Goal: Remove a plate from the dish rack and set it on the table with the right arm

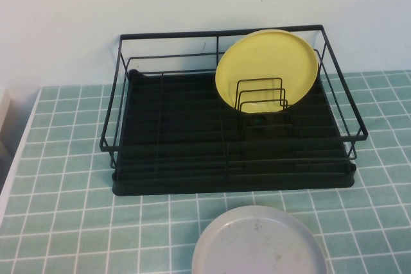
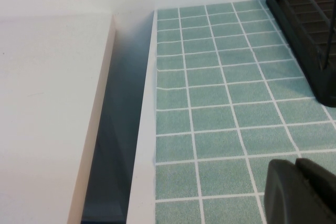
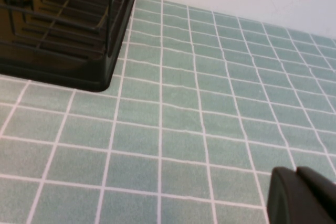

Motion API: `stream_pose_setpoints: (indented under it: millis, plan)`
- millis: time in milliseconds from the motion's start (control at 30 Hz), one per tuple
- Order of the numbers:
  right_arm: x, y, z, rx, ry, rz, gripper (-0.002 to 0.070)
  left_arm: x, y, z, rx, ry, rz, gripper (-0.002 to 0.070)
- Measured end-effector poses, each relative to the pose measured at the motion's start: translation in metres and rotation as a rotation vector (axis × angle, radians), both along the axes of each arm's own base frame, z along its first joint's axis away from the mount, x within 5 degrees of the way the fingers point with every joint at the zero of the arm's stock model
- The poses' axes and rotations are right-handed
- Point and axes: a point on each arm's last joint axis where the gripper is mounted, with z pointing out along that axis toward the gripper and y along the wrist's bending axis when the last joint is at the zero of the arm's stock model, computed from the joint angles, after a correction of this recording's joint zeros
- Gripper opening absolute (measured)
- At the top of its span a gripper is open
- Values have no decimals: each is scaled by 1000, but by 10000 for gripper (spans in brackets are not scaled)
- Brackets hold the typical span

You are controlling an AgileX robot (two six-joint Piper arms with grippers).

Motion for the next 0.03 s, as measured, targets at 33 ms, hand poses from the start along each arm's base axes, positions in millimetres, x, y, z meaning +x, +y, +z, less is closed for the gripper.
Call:
stream_pose_setpoints:
  millis: [33]
  plan:
    - [0,0,0,0,0,0,-1,0,0,0,0,0,0,-3]
